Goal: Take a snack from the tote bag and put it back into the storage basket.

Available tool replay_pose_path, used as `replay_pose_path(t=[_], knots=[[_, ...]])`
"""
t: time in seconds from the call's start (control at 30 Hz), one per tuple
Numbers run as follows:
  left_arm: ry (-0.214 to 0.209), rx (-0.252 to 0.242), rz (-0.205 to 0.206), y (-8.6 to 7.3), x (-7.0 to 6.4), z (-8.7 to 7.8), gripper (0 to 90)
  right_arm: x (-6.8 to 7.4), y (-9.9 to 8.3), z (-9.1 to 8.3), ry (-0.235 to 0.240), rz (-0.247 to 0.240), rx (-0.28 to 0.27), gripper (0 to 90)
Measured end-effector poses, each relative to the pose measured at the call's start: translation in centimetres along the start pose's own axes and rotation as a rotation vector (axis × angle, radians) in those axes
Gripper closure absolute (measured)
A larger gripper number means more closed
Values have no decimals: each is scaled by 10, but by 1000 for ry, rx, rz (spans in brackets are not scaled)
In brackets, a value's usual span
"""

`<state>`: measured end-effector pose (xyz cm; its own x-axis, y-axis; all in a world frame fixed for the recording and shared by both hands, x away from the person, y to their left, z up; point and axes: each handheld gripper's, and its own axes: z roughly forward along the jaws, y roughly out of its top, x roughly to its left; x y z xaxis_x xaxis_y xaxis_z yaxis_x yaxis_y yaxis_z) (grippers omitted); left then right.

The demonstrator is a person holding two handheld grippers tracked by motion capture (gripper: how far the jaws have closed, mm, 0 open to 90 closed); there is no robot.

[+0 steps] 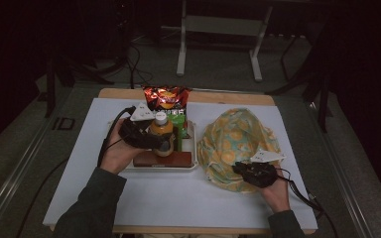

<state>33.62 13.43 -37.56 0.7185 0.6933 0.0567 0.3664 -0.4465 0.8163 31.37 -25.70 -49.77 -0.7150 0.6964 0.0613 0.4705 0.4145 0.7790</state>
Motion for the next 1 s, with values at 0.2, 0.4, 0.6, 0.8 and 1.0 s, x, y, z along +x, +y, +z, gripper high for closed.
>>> replay_pose_path(t=[0.2, 0.4, 0.6, 0.8, 1.0], knots=[[13, 1, -1, -4, 6, -7, 294, 0, 0, 0, 0, 0, -1, 763], [22, 0, -9, -9, 11, -14, 294, 0, 0, 0, 0, -1, 2, 763], [32, -2, -24, -16, 16, -19, 294, 0, 0, 0, 0, 0, 2, 763], [31, -12, -37, -22, 21, -26, 294, 0, 0, 1, 2, -1, 1, 763], [48, -2, -37, -28, 23, -28, 294, 0, 0, 1, 1, -1, 1, 763]])
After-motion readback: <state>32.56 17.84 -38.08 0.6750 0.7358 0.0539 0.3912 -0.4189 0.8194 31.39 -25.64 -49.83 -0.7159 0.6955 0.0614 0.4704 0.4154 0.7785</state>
